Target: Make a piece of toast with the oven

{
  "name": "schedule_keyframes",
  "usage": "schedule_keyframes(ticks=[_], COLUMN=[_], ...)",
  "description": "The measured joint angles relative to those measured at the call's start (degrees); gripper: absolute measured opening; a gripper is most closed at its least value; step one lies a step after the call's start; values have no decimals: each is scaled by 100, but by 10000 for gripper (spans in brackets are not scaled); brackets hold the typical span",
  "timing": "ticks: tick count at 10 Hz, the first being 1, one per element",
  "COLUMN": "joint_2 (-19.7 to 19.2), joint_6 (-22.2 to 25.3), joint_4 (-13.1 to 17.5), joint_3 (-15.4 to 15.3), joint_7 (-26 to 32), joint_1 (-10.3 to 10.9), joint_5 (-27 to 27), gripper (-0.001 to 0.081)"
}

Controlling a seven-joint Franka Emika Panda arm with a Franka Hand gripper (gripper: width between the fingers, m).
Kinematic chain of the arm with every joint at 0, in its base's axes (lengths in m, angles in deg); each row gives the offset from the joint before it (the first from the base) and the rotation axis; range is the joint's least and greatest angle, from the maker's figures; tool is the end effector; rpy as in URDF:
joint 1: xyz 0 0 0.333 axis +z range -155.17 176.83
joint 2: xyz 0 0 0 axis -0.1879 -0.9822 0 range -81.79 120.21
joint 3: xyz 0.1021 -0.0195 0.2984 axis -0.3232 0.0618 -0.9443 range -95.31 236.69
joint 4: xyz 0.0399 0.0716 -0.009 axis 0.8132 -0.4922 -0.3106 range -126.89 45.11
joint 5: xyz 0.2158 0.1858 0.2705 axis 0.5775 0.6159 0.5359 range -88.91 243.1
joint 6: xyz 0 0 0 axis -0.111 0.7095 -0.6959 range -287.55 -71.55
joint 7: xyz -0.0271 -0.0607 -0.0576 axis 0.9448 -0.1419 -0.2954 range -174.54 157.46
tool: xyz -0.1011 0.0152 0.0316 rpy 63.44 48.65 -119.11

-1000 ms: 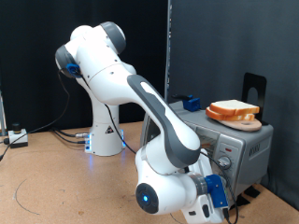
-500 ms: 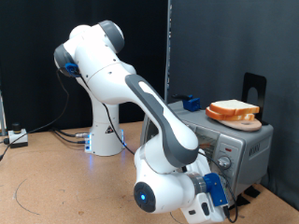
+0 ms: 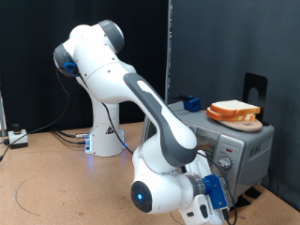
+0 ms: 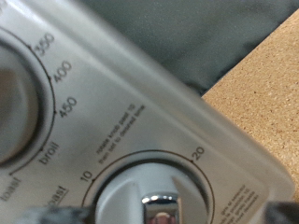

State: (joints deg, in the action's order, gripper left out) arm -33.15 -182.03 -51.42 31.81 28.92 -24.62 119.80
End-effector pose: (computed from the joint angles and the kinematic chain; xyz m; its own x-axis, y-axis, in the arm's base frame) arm 0.6076 0.0623 0.1532 0.9701 0.2172 -0.1079 -0.0447 -0.2774 -0.9597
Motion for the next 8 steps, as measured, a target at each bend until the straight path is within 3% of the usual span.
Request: schedule_keyframes(ticks=[1,2,3,4,5,8], joint_2=[5,18,44,91,163,345], joint_6=[130,378,640,859,1018,1319], joint_4=[56,131,231,322,398,546], joint_3=[9,37,98,188,309,593], joint_7=[-137,-339,-486,-728,-973,-1634], joint_1=[-33,-87,-159,-223,-262,-441], joint_5=[-19,-86,-206,-347,-475,-535], gripper=[369,554,687,687,785,807])
